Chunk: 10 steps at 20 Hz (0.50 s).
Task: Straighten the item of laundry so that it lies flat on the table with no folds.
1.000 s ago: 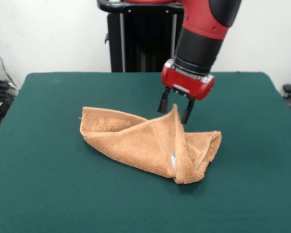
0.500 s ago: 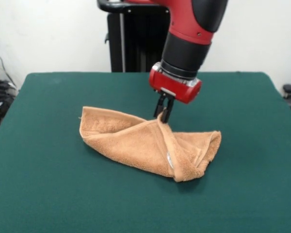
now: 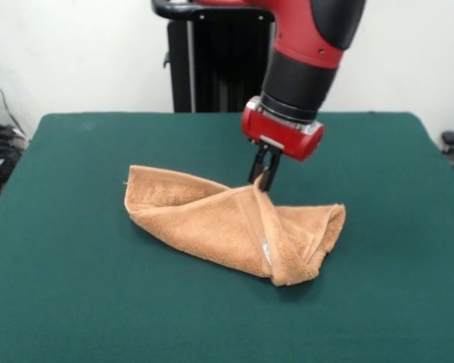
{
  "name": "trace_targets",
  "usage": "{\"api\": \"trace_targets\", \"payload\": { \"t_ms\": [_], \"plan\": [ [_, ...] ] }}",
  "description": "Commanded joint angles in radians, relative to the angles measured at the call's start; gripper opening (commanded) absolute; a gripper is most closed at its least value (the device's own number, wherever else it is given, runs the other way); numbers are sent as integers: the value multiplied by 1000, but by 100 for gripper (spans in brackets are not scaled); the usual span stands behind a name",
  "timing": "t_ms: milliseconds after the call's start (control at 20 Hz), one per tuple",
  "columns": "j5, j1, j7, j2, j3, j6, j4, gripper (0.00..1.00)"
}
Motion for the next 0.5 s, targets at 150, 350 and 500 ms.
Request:
{"api": "trace_targets", "payload": {
  "t_ms": [150, 350, 500],
  "plan": [
    [62, 54, 300, 12, -45, 143, -42, 0],
    [-24, -13, 177, -10, -111, 238, -120, 0],
    [-72, -67, 102, -20, -108, 262, -151, 0]
  ]
}}
